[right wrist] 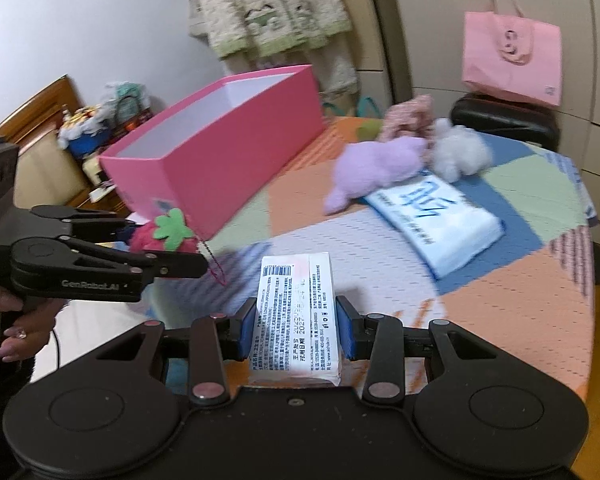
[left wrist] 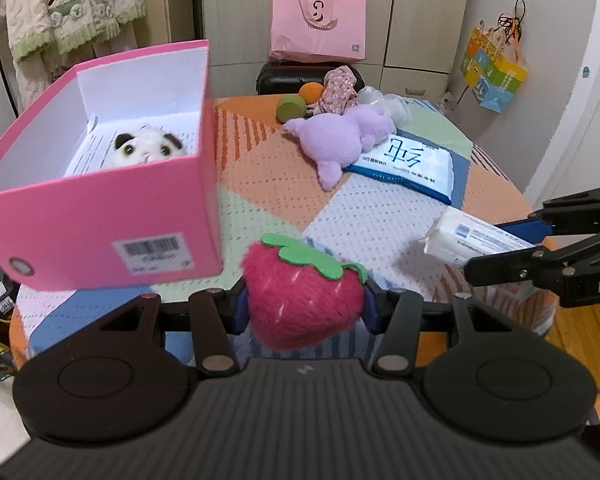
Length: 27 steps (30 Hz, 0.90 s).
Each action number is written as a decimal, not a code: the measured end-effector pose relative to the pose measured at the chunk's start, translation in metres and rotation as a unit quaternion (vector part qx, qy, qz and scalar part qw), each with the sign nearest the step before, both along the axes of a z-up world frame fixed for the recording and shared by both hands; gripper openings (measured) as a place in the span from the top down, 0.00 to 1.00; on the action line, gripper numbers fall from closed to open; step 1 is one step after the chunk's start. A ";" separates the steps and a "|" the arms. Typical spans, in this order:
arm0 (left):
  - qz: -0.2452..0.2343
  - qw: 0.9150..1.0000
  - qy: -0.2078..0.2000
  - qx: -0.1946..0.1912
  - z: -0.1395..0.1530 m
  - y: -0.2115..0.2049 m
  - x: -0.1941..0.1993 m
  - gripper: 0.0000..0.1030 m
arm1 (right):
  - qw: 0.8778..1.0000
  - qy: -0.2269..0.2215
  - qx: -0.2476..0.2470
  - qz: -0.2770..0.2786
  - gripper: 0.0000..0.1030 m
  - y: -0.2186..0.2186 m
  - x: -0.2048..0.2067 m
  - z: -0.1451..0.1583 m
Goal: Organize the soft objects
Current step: 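Carry the strawberry plush and white box over the pink box with both grippers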
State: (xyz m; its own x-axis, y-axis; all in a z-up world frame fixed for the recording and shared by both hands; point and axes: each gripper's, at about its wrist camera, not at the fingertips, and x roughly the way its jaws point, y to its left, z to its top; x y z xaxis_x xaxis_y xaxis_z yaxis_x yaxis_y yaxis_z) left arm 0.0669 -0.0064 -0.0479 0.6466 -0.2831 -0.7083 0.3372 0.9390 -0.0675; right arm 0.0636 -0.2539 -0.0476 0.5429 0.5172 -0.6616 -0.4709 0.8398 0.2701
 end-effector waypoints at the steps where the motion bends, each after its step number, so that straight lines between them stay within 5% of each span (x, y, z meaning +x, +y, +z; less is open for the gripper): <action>1: -0.001 1.000 0.002 -0.002 0.001 0.004 -0.002 0.51 | 1.000 0.003 0.002 0.005 0.56 0.003 -0.002 0.001; 13: 0.011 1.000 0.003 -0.022 0.032 0.061 -0.017 0.51 | 0.997 0.015 0.023 0.073 0.56 0.055 -0.011 0.021; 21: 0.044 0.997 -0.069 -0.015 0.079 0.101 -0.006 0.51 | 0.994 -0.020 0.030 0.108 0.56 0.095 0.007 0.050; 27: 0.056 0.994 -0.086 -0.023 0.095 0.122 0.025 0.51 | 0.992 -0.047 0.037 0.112 0.56 0.116 0.036 0.073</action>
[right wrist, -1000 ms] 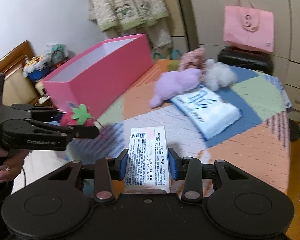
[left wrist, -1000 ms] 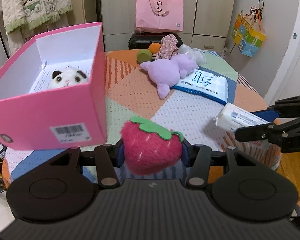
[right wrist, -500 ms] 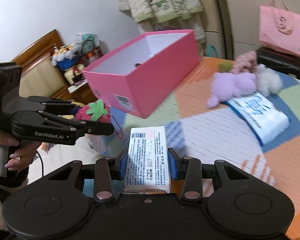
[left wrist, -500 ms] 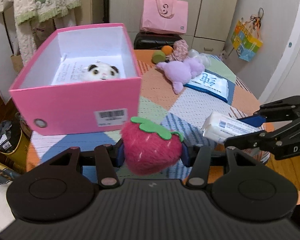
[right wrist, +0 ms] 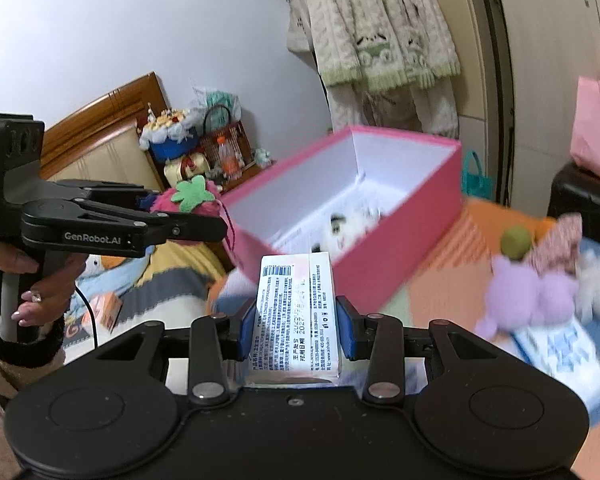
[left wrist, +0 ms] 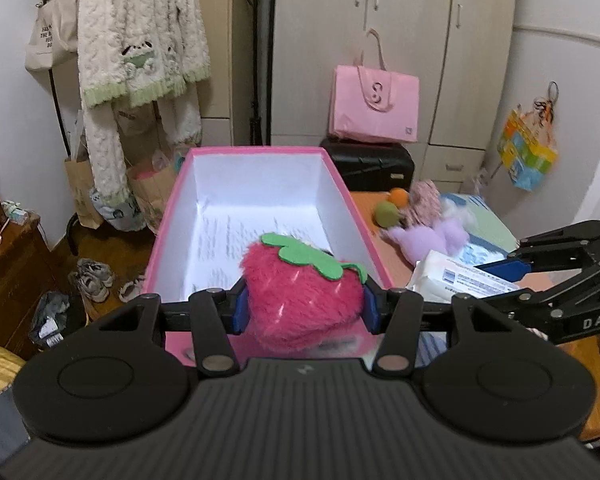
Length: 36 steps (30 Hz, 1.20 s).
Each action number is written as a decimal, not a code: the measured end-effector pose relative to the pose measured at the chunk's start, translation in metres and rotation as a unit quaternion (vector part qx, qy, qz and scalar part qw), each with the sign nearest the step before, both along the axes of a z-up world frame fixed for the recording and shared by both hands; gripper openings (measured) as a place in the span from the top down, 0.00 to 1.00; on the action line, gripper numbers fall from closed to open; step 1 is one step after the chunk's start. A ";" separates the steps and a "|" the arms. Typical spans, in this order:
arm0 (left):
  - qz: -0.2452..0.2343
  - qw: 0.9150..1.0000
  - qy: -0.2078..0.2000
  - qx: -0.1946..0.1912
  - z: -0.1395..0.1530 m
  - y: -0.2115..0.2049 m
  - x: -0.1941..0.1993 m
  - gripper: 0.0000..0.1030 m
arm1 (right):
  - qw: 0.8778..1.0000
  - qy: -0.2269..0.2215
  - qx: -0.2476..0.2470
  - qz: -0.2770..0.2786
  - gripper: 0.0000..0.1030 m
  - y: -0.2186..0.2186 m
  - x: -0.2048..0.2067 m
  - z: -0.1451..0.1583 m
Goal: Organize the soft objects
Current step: 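Carry the strawberry plush and white box over the pink box with both grippers, then open both grippers to drop the strawberry plush and white box into the box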
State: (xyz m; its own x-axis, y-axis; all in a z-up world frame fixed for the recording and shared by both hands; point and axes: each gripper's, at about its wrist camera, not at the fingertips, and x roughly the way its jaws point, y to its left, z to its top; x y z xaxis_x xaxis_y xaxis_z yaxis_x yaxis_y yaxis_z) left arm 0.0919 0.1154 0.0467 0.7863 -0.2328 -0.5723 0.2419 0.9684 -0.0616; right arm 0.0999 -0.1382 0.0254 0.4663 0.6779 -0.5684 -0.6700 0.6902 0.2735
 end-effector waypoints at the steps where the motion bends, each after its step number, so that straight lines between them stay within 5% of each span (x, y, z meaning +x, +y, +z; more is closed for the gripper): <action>1: 0.003 1.000 0.001 -0.002 0.001 0.004 0.008 0.51 | 1.000 -0.002 0.003 0.001 0.56 0.003 0.005 0.003; 12: 0.017 0.999 0.027 -0.014 -0.017 0.030 0.071 0.51 | 0.999 0.022 0.036 0.024 0.56 0.049 0.083 0.015; 24: -0.014 0.994 0.071 0.082 -0.054 0.019 0.121 0.51 | 0.995 0.100 -0.012 0.006 0.56 0.100 0.182 -0.008; 32: -0.028 0.981 0.092 0.166 -0.064 0.003 0.130 0.51 | 0.989 0.142 -0.031 0.028 0.56 0.131 0.197 -0.034; 36: -0.038 0.980 0.106 0.164 -0.066 0.005 0.127 0.51 | 0.987 0.154 -0.036 0.024 0.56 0.138 0.205 -0.040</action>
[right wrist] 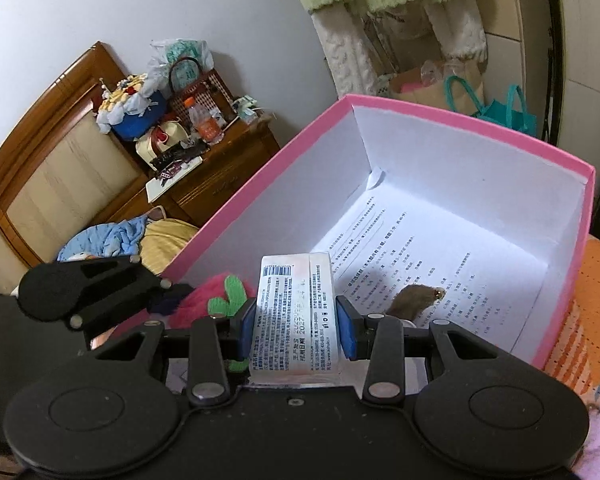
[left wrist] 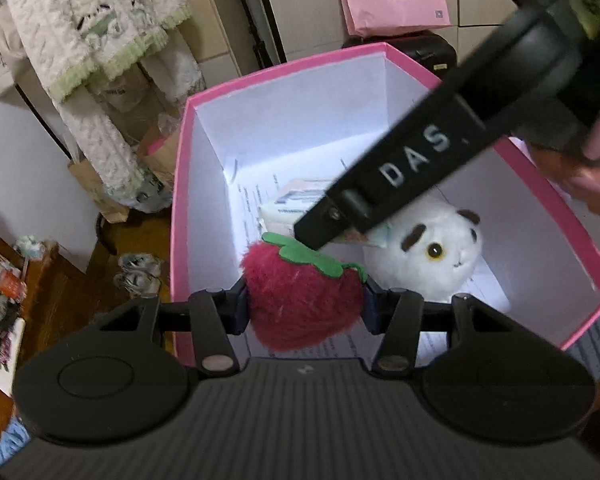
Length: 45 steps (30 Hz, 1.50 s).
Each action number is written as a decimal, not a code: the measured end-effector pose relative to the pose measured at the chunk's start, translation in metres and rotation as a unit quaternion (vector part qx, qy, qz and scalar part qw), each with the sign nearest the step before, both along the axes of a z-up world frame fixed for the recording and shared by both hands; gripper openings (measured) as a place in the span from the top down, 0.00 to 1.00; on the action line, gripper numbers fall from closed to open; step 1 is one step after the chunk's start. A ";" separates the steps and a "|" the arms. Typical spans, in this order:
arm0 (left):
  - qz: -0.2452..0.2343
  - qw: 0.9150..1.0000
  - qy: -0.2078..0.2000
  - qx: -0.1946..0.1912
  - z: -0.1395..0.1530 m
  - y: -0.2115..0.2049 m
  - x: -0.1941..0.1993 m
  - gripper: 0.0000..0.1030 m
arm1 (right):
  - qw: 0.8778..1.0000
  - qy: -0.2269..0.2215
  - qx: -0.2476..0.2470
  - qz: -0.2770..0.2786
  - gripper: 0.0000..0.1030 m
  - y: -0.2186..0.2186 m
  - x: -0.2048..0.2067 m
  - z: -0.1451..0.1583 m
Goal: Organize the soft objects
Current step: 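Open both grippers to drop the strawberry plush and white box into the box, then move both grippers back toward the lilac plush and tissue pack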
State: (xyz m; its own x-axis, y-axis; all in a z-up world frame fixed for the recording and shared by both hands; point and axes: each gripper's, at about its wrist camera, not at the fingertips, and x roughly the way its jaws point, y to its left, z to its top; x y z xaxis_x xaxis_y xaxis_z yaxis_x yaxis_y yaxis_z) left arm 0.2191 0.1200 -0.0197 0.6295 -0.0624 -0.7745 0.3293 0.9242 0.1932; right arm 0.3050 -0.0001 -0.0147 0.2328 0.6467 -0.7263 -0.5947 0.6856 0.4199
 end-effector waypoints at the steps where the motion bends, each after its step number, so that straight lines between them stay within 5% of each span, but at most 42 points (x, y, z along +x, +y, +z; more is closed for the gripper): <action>1: 0.003 1.000 0.004 -0.005 0.000 0.001 0.000 0.50 | 1.000 0.004 -0.001 -0.001 0.55 0.001 0.003 -0.001; 6: 0.022 0.999 0.019 -0.024 0.005 0.006 0.000 0.43 | 1.000 0.017 -0.006 0.004 0.53 0.008 0.006 -0.004; 11: 0.012 1.000 -0.008 -0.027 0.018 0.009 -0.019 0.34 | 1.000 0.018 -0.001 0.002 0.53 0.007 0.003 0.000; 24: 0.032 0.997 -0.046 -0.061 0.061 0.032 -0.058 0.31 | 0.998 -0.061 -0.001 0.002 0.53 -0.030 -0.049 0.045; 38: -0.046 0.995 -0.043 -0.080 0.088 0.002 -0.119 0.26 | 0.988 -0.150 -0.023 0.029 0.53 -0.066 -0.129 0.090; 45: -0.094 0.991 -0.061 -0.076 0.099 -0.021 -0.147 0.22 | 0.984 -0.175 -0.016 -0.004 0.52 -0.104 -0.165 0.098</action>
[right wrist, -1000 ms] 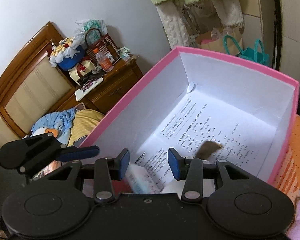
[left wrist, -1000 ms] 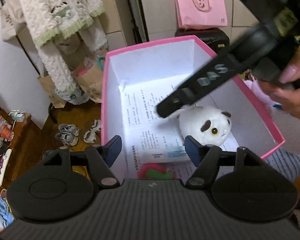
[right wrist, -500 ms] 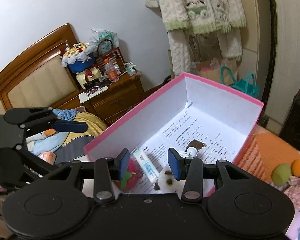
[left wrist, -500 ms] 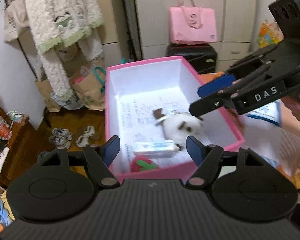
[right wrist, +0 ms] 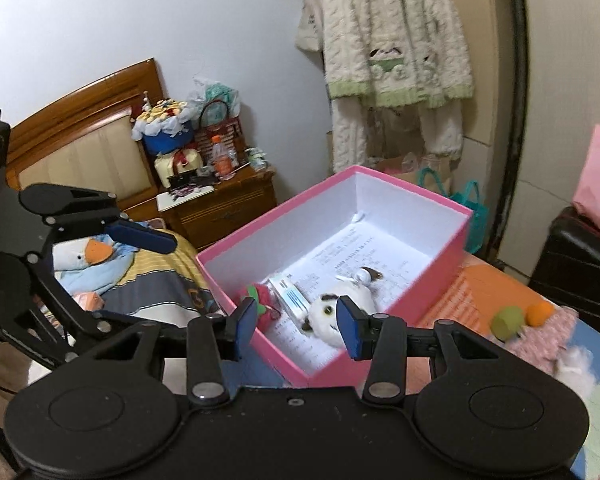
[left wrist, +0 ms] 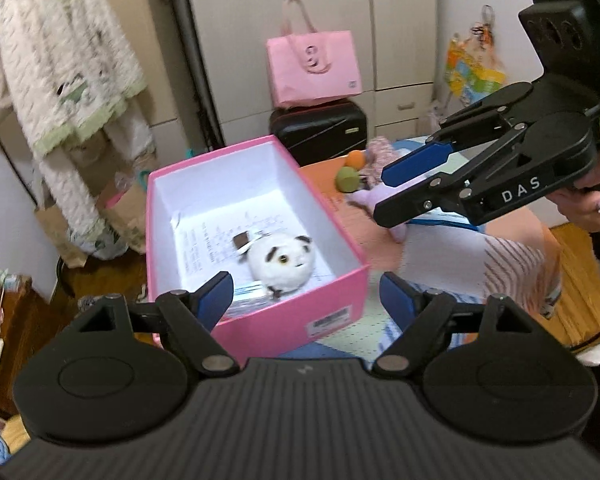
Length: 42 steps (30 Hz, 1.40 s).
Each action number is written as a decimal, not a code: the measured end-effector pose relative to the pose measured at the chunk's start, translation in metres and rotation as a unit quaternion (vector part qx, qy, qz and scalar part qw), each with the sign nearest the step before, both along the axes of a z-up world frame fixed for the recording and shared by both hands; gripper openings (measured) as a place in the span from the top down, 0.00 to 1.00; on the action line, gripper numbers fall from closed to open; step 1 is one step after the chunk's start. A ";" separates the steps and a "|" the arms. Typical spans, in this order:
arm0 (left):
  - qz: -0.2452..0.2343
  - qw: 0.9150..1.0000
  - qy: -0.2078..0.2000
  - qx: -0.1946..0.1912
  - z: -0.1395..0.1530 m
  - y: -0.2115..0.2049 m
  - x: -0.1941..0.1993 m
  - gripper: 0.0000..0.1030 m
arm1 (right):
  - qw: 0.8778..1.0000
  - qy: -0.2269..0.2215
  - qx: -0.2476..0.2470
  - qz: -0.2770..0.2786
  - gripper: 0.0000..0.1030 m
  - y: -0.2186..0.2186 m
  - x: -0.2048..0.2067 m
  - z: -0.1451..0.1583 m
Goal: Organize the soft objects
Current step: 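Move both grippers back toward the lilac plush and tissue pack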
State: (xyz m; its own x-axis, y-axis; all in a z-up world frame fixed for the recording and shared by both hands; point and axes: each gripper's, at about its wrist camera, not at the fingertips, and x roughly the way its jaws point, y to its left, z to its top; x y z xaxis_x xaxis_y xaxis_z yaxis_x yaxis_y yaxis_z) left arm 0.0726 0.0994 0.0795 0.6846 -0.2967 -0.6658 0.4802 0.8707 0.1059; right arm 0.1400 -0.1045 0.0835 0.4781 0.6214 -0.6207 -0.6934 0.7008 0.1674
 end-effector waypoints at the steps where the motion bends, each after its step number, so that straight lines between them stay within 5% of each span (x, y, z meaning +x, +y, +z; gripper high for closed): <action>1: -0.007 1.000 -0.002 0.002 0.001 -0.004 -0.004 0.22 | 1.000 -0.002 -0.001 -0.003 0.52 -0.004 -0.005 0.000; 13: -0.077 0.997 -0.023 0.020 -0.001 -0.058 -0.037 0.13 | 0.998 -0.045 -0.024 -0.049 0.37 -0.061 -0.069 0.002; 22: -0.113 0.993 0.001 0.022 -0.016 -0.097 -0.017 0.10 | 0.996 -0.054 -0.026 -0.071 0.31 -0.116 -0.089 -0.019; 42: -0.097 0.989 0.098 -0.047 -0.065 -0.157 0.071 0.10 | 0.994 -0.041 -0.055 -0.082 0.25 -0.159 -0.038 -0.084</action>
